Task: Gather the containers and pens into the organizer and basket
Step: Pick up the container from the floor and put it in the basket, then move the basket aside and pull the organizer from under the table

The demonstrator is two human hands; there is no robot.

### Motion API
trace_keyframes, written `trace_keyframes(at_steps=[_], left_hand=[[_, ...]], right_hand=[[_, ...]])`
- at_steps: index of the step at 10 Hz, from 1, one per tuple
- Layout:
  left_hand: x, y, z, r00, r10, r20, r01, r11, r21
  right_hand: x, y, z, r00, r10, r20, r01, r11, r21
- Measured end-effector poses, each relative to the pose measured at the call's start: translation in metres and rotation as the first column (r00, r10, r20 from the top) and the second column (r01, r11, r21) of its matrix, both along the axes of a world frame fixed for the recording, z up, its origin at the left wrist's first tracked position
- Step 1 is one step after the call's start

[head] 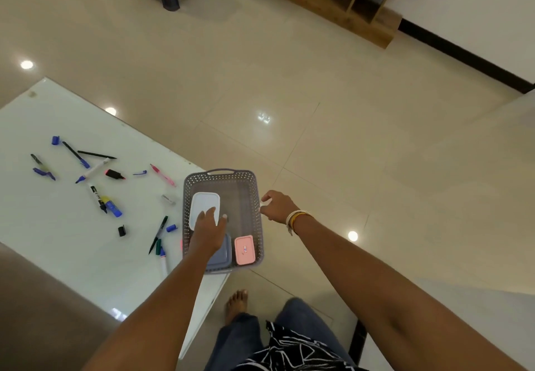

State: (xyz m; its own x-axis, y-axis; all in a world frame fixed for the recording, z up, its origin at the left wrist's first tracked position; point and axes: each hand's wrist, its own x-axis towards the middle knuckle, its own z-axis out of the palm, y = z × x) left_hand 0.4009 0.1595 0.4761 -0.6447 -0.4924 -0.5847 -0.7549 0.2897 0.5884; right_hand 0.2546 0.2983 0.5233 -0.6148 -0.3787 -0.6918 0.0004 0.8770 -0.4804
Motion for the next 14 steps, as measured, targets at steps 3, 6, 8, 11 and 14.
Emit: trace_keyframes(at_steps=[3, 6, 8, 11, 14], left_hand=[[-0.065, 0.010, 0.010, 0.990, 0.009, 0.138, -0.004, 0.999, -0.037], [-0.194, 0.018, 0.019, 0.969, 0.190, 0.159, -0.181, 0.981, -0.071], [-0.256, 0.011, 0.038, 0.929, 0.333, 0.159, -0.322, 0.942, -0.093], [-0.304, -0.068, 0.036, 0.821, 0.559, 0.114, -0.553, 0.829, -0.083], [-0.326, -0.205, 0.047, 0.674, 0.725, 0.142, -0.719, 0.688, -0.105]], right_hand=[[-0.074, 0.009, 0.003, 0.982, 0.186, -0.035, -0.184, 0.982, 0.040], [-0.218, 0.028, 0.014, 0.970, 0.238, 0.056, -0.238, 0.971, -0.002], [-0.299, 0.000, 0.027, 0.906, 0.420, 0.057, -0.420, 0.908, -0.011], [-0.362, -0.133, 0.028, 0.768, 0.639, 0.049, -0.637, 0.769, -0.047], [-0.390, -0.324, 0.032, 0.655, 0.755, 0.029, -0.751, 0.654, -0.087]])
